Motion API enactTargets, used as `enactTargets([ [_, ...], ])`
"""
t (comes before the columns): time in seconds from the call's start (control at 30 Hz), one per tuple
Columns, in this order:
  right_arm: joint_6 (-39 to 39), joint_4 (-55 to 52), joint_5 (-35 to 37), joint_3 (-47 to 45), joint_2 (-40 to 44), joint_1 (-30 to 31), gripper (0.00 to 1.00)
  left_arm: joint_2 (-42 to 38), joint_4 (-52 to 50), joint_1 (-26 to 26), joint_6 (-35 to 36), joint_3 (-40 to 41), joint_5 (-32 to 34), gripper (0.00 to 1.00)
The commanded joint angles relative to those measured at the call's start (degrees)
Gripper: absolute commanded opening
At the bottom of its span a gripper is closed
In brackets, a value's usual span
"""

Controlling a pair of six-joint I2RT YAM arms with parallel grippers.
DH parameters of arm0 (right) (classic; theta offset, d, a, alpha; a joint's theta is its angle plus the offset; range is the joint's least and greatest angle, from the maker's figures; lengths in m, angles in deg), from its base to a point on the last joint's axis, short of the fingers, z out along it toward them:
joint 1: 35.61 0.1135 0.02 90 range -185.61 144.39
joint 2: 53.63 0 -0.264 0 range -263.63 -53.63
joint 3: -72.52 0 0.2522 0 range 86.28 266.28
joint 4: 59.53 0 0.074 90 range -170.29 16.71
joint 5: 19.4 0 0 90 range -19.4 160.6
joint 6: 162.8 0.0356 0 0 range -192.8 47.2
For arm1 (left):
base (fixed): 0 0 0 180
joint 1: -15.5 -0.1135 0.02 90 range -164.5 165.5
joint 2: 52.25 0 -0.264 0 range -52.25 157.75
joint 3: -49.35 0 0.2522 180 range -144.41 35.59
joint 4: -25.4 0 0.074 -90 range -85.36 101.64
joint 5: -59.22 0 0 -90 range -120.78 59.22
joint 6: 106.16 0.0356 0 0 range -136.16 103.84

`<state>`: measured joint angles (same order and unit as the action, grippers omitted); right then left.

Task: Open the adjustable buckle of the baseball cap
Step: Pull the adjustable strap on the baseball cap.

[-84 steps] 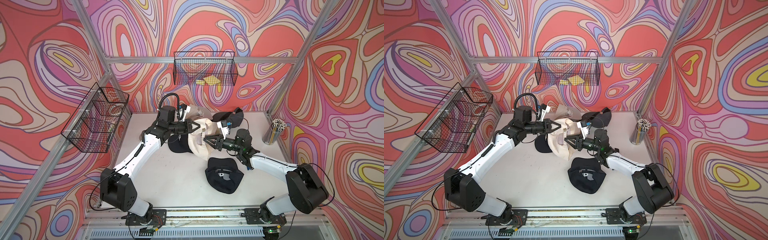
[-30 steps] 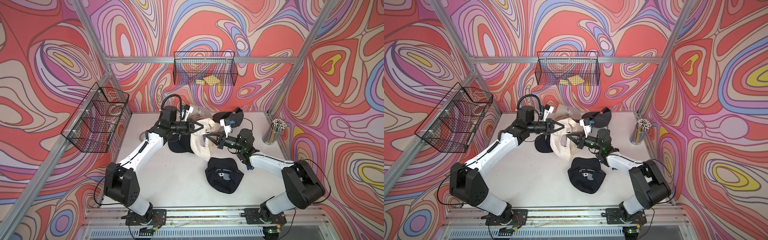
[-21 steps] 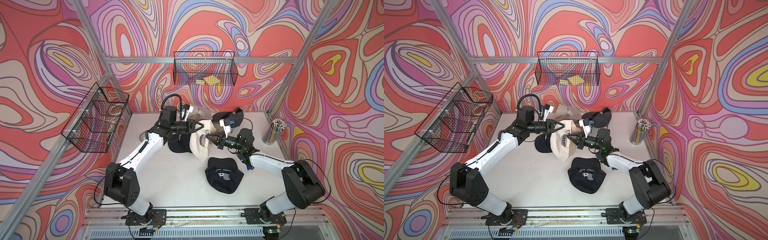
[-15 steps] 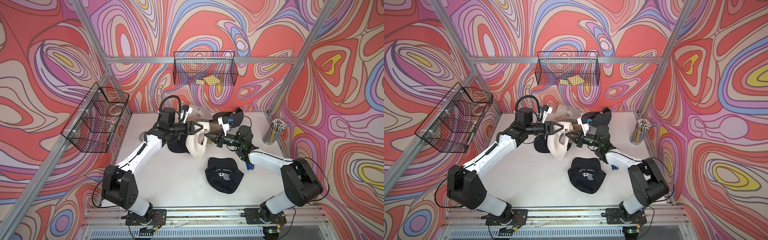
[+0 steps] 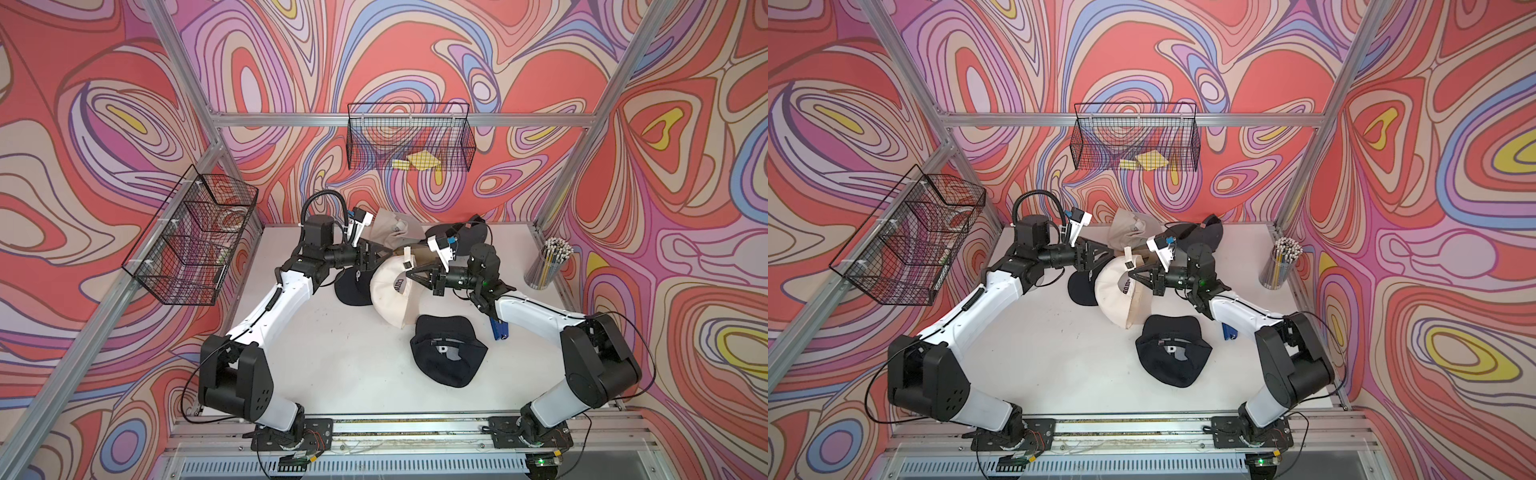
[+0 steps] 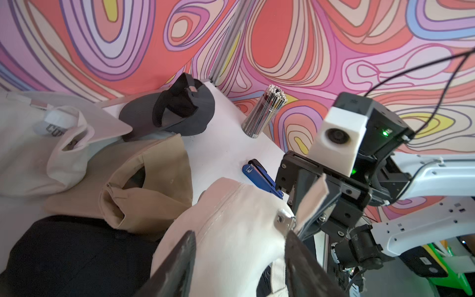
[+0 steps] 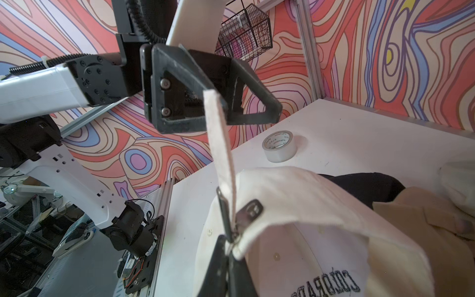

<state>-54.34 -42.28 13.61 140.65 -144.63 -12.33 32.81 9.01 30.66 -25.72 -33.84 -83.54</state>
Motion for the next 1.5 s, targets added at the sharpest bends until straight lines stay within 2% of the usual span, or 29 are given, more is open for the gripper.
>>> enactTargets([
  [0.0,-0.7,-1.4,-2.5,2.2,-0.8,-0.2,0.0,-3.9,9.1,0.1,8.2,4.5,-5.2,0.59],
  [0.1,-1.0,-1.9,-3.6,2.3,-0.9,-0.2,0.0,-6.8,14.8,0.2,10.9,8.8,-4.9,0.62],
  [0.3,-1.9,-4.0,-6.0,2.8,-0.7,-0.2,0.0,-8.4,16.0,0.4,18.5,11.7,-5.0,0.6],
  [0.4,-2.1,-5.1,-7.2,3.0,-0.7,-0.1,0.0,-8.0,15.3,0.7,21.7,12.1,-6.0,0.6],
  [0.6,-2.4,-5.8,-8.3,3.1,-0.8,-0.1,0.0,-7.8,7.8,1.8,30.1,10.9,-7.2,0.59],
  [0.83,-2.5,-6.1,-10.6,3.7,-1.5,0.1,0.0,-5.8,3.6,2.7,34.2,10.0,-7.4,0.59],
  [1.2,-3.5,-6.5,-12.7,3.9,-2.0,0.9,0.0,-4.4,6.0,4.1,32.9,10.0,-6.7,0.59],
  [1.47,-3.4,-6.8,-14.1,4.2,-2.4,1.3,0.0,-3.8,4.8,4.7,35.1,10.0,-8.0,0.6],
])
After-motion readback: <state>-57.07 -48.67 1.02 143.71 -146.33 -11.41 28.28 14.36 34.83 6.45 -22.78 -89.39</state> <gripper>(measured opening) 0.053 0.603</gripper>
